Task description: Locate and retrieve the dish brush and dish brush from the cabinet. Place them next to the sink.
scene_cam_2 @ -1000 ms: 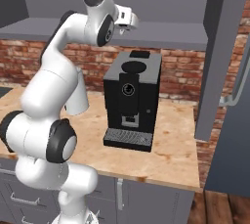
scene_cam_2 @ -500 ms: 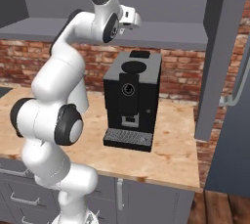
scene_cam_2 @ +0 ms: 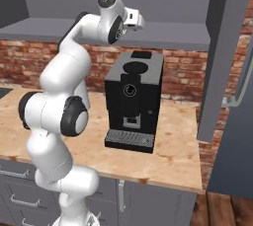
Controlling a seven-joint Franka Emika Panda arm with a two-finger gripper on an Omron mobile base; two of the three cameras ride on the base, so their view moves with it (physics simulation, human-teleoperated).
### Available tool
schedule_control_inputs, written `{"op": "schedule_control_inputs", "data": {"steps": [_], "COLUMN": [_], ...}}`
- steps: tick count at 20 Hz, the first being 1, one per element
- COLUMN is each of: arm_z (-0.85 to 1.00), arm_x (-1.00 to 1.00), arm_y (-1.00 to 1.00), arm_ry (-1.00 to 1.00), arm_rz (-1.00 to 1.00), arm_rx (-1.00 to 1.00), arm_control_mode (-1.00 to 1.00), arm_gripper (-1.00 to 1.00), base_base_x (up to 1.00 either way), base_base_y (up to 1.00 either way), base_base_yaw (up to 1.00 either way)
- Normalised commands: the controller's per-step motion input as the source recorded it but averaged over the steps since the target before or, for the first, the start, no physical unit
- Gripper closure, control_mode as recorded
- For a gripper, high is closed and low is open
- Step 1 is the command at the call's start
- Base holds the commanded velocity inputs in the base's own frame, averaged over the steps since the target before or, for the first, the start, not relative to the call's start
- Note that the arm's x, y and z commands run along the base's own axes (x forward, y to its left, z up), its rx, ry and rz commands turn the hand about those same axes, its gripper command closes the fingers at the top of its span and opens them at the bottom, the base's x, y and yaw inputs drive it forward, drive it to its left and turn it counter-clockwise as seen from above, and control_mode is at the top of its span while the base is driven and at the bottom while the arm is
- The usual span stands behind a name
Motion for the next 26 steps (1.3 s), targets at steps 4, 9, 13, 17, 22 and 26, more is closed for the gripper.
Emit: {"op": "schedule_control_inputs", "data": {"steps": [4,9,13,17,22,26], "arm_z": [-0.03,-0.01,-0.01,0.02,0.1,0.04], "arm_x": [0.09,0.0,0.0,-0.01,-0.3,-0.49], "arm_y": [0.0,0.0,0.0,0.05,0.03,0.02], "arm_ry": [0.0,-0.01,-0.03,0.0,0.0,0.0], "arm_rz": [0.01,0.0,0.0,0.0,-0.05,-0.08], "arm_rx": [0.0,0.0,0.01,0.0,0.0,0.01], "arm_control_mode": [-1.0,-1.0,-1.0,-1.0,-1.0,-1.0], "arm_gripper": [1.0,1.0,1.0,1.0,1.0,1.0], "base_base_x": [0.0,0.0,0.0,0.0,0.0,0.0], "base_base_y": [0.0,0.0,0.0,0.0,0.0,0.0], "base_base_yaw": [0.0,0.0,0.0,0.0,0.0,0.0]}}
